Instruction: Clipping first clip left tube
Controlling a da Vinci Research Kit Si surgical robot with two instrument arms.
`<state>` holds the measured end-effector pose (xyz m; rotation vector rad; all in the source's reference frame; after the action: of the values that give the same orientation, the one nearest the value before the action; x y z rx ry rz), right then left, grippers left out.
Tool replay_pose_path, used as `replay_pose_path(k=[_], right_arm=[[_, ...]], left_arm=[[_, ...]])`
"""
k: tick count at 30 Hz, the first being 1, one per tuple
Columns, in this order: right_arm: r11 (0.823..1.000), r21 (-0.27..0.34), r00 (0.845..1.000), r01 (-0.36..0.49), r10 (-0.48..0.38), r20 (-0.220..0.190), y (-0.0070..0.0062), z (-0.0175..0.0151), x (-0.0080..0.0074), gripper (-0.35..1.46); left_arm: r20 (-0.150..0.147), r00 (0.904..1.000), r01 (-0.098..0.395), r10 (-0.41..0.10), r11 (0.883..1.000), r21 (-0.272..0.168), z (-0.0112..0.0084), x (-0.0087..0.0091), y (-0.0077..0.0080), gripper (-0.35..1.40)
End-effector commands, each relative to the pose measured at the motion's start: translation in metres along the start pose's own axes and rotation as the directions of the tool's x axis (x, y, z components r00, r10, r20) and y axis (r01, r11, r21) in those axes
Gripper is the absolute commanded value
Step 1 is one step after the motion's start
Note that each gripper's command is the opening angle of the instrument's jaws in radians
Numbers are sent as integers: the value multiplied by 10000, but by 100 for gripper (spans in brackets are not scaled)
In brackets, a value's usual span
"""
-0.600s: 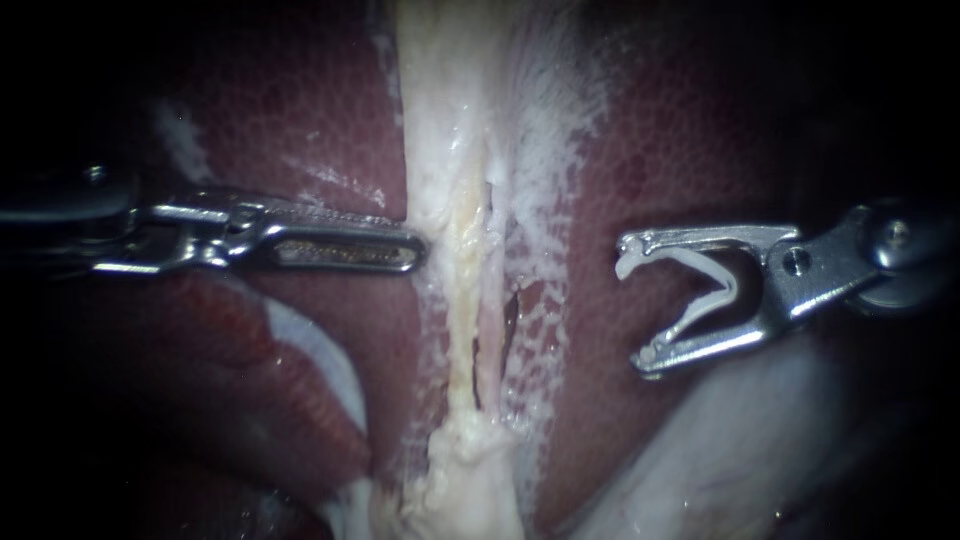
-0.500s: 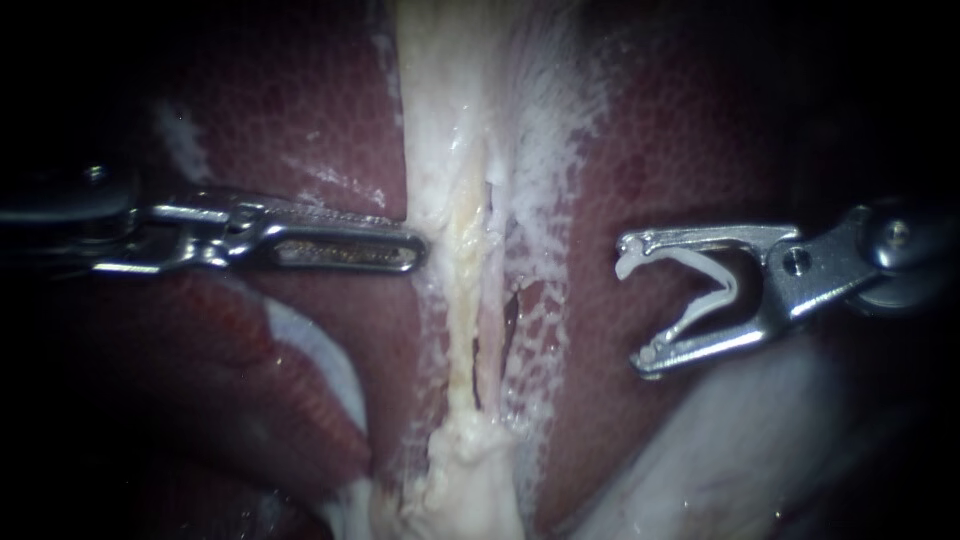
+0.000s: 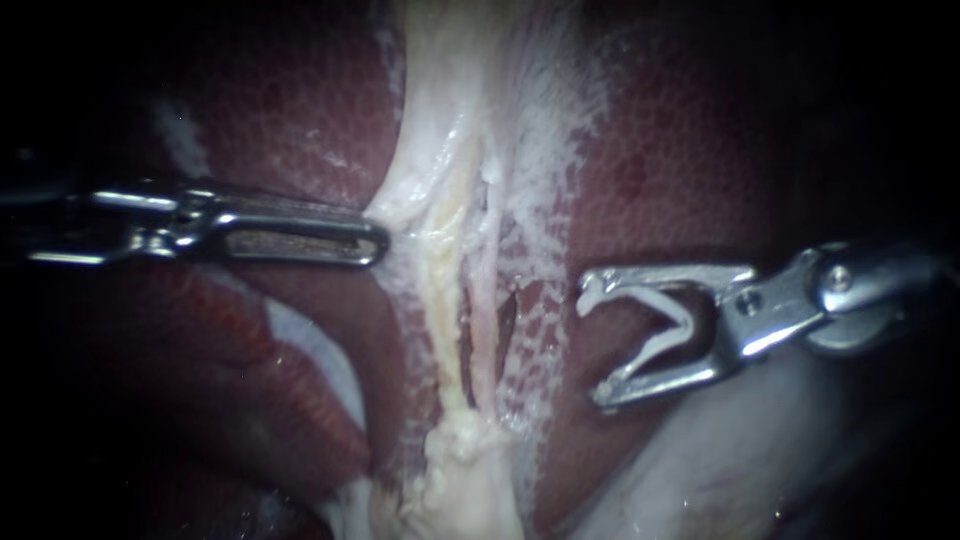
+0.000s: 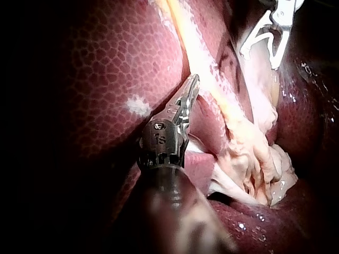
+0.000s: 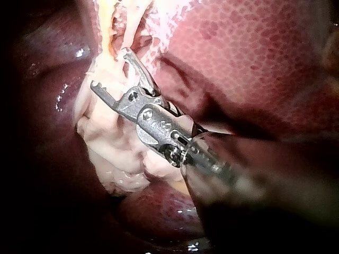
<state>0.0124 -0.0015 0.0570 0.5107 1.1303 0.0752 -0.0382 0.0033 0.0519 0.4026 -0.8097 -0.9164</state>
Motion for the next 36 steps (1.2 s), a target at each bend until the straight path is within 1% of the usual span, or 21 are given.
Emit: replay_pose_path(k=[1, 6, 13, 16, 21, 30, 36], right_arm=[[9999, 45, 10000, -99, 99, 2, -1, 6, -2, 60], [9986, 221, 9989, -474, 473, 21, -5, 38, -12, 60], [9957, 397, 9965, -840, 838, 58, -3, 71, -16, 60], [9942, 381, 9949, -1007, 1005, 70, 1, 84, -16, 60], [9943, 552, 9958, -917, 914, 83, 11, 99, -17, 60], [9944, 577, 9961, -885, 881, 90, 28, 110, -23, 59], [9946, 562, 9962, -871, 867, 97, 33, 113, -29, 59]], left_arm=[[82, 10000, 39, -39, 10000, 9, -4, -2, -1, -35], [195, 9997, 153, -152, 9999, -3, -18, -8, -9, -35], [242, 9994, 257, -255, 9996, -65, -22, -9, -21, -35], [256, 9993, 267, -264, 9996, -111, -24, -9, -24, -35], [248, 9993, 277, -275, 9996, -88, -26, -8, -29, -35], [261, 9994, 241, -240, 9997, -44, -28, -8, -37, -35], [253, 9994, 248, -248, 9997, -19, -29, -7, -42, -35]])
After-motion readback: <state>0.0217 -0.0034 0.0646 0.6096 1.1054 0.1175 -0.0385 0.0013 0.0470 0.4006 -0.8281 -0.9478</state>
